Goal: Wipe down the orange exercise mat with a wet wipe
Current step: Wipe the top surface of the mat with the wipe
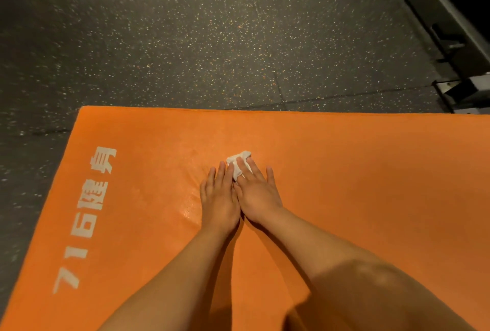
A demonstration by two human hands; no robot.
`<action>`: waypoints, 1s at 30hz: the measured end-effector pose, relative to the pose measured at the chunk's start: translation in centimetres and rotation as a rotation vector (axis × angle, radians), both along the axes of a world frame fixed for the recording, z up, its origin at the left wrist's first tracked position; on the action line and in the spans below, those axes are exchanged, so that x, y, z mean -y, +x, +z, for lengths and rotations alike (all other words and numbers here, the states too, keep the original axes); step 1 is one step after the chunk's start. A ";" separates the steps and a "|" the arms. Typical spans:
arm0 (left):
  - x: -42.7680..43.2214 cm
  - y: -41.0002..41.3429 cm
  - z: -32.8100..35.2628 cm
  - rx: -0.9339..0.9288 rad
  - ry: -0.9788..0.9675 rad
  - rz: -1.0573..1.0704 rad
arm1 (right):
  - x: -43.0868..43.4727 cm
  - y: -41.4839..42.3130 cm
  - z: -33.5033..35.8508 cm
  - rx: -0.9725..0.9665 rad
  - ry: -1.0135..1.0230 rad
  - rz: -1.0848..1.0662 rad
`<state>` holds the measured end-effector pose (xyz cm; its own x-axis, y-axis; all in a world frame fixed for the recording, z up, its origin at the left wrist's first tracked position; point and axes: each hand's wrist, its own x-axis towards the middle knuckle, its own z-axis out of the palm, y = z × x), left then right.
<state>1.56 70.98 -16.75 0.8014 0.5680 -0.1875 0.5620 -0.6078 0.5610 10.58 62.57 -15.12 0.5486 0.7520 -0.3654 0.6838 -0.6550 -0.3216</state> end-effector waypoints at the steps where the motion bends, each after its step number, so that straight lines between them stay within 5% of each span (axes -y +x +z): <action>1: 0.9 -0.8 0.1 0.001 -0.009 0.006 | 0.9 -0.7 0.2 -0.007 -0.007 0.004; 21: 18.5 -16.6 4.7 -0.178 -0.283 -0.080 | 20.9 -17.4 4.4 -0.236 -0.222 0.022; 30: 22.3 -21.2 5.9 -0.244 -0.297 -0.050 | 26.3 -20.0 6.1 -0.177 -0.287 -0.034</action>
